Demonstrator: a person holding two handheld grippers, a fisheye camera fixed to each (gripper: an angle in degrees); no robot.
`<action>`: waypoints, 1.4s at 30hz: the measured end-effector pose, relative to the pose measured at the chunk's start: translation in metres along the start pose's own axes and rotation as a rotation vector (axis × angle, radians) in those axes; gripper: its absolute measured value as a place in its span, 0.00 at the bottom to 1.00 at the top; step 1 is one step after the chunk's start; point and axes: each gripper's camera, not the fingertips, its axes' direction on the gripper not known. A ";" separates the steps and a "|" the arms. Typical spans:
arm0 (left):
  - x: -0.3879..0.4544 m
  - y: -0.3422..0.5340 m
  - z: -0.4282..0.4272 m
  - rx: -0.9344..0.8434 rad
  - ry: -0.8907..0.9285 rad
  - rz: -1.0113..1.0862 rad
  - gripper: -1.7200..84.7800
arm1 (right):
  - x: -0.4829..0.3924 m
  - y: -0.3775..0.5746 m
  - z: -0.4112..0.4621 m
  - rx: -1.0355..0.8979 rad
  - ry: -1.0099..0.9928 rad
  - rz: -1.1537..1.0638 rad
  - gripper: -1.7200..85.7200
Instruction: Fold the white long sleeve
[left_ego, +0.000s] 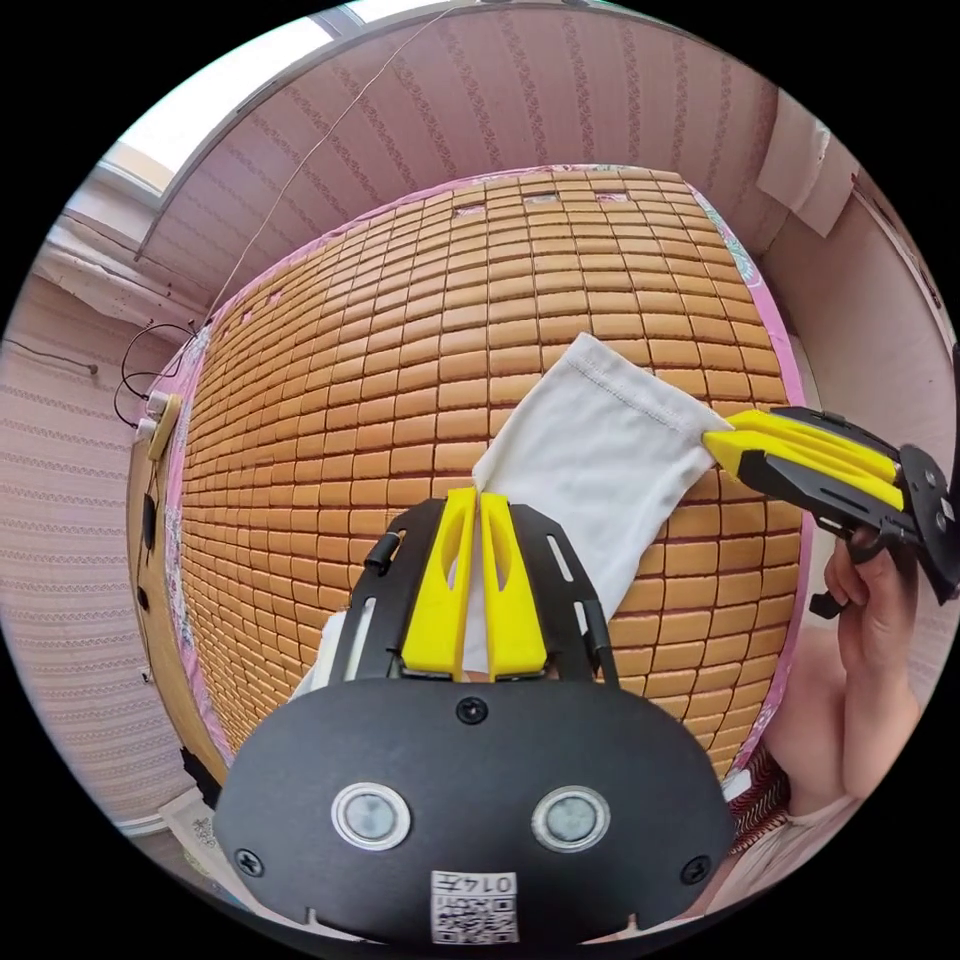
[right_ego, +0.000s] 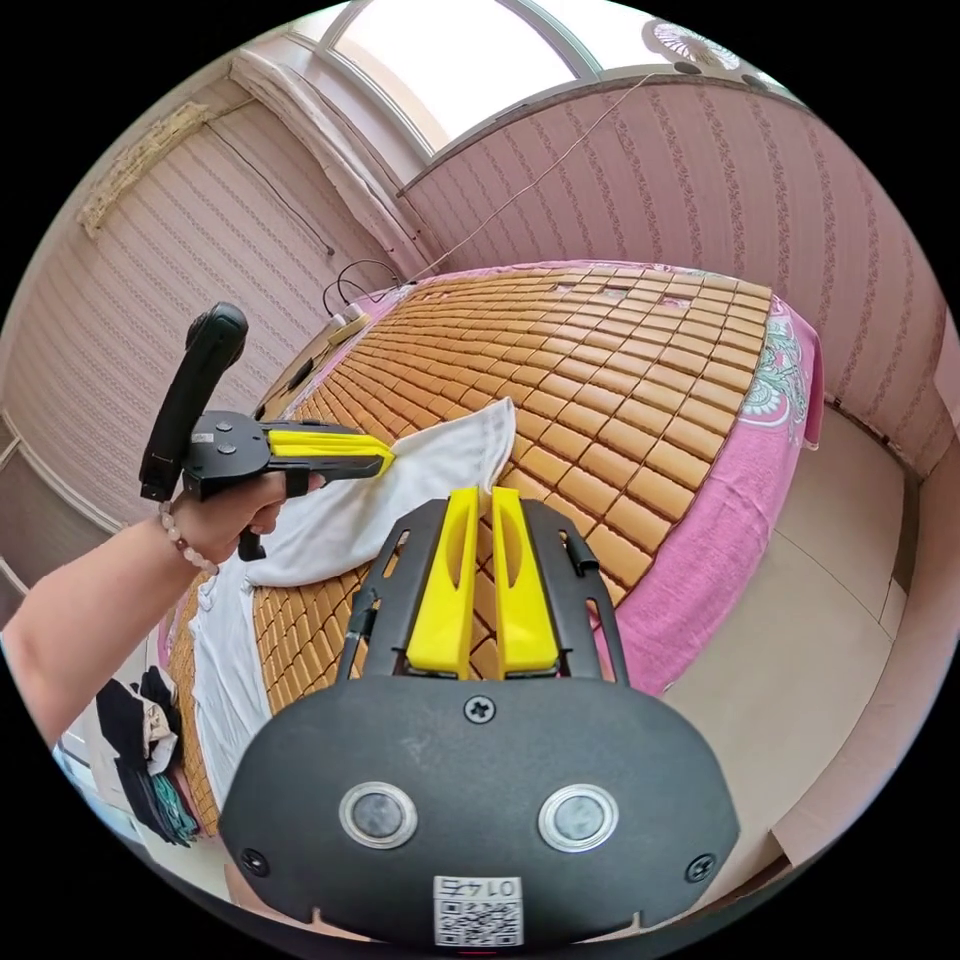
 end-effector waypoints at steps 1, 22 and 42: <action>-0.002 0.004 -0.003 0.005 0.000 -0.007 0.01 | -0.007 -0.001 -0.003 0.032 -0.020 -0.024 0.04; -0.073 0.543 -0.230 0.297 -0.062 -0.672 0.01 | -0.379 0.083 -0.108 0.039 -0.902 -0.983 0.04; 0.032 0.915 -0.106 0.245 0.222 -1.183 0.03 | -0.540 0.274 0.029 -0.653 -0.465 -1.328 0.10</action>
